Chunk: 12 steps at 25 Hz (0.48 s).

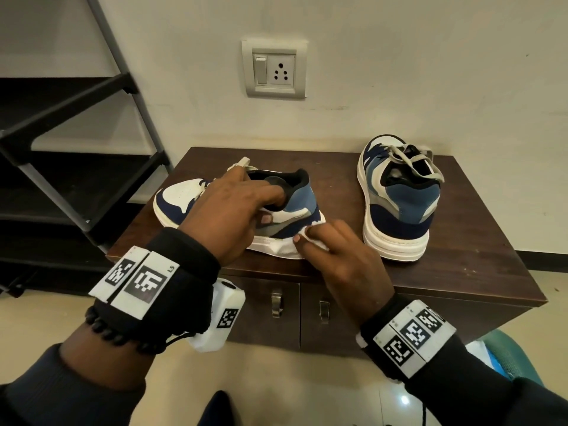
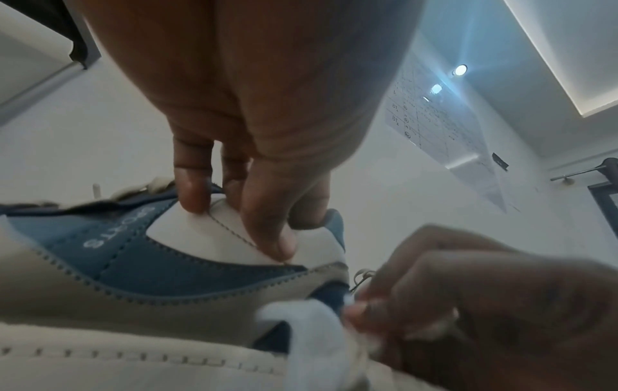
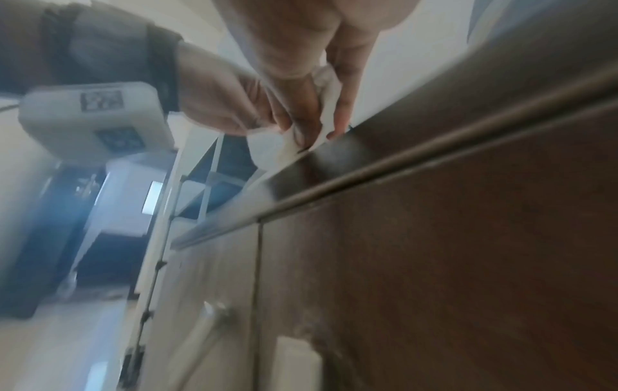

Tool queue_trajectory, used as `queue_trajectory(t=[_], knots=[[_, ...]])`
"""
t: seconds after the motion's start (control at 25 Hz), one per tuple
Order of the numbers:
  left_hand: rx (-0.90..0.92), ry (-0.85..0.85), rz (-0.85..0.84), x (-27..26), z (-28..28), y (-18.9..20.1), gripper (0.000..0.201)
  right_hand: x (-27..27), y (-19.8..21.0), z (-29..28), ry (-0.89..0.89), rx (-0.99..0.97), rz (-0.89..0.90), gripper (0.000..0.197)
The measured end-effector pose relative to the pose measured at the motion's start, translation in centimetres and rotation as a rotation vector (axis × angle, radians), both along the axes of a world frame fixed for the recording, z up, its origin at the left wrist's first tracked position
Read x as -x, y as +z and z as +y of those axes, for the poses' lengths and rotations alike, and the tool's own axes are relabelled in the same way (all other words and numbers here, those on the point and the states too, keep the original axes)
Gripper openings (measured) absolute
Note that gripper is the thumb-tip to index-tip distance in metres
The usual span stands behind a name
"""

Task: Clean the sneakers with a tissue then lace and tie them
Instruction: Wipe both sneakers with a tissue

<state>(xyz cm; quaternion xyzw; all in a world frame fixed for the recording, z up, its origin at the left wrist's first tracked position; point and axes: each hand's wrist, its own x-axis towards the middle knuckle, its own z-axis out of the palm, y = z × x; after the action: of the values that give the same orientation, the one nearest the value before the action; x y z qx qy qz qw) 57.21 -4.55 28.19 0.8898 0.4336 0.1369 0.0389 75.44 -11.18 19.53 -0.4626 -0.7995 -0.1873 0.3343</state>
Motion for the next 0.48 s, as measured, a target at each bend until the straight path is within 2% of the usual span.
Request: queue_trajectory(t=[0.12, 0.2, 0.32, 0.4, 0.48], knots=[[0.006, -0.020, -0.048, 0.0, -0.3, 0.2, 0.033, 1.3, 3.1, 0.8, -0.041, -0.097, 0.257, 0.023], [0.018, -0.038, -0.088, -0.1, -0.5, 0.3, 0.031, 1.9, 4.7, 1.6, -0.031, -0.168, 0.323, 0.018], [0.005, -0.052, -0.062, 0.1, -0.3, 0.2, 0.034, 1.6, 2.2, 1.4, -0.052, -0.134, 0.178, 0.021], [0.027, -0.025, -0.002, 0.3, -0.2, 0.3, 0.022, 1.1, -0.5, -0.2, -0.057, -0.004, 0.035, 0.028], [0.007, -0.007, -0.044, 0.2, -0.3, 0.7, 0.021, 0.1, -0.6, -1.1, -0.056, 0.033, 0.034, 0.026]])
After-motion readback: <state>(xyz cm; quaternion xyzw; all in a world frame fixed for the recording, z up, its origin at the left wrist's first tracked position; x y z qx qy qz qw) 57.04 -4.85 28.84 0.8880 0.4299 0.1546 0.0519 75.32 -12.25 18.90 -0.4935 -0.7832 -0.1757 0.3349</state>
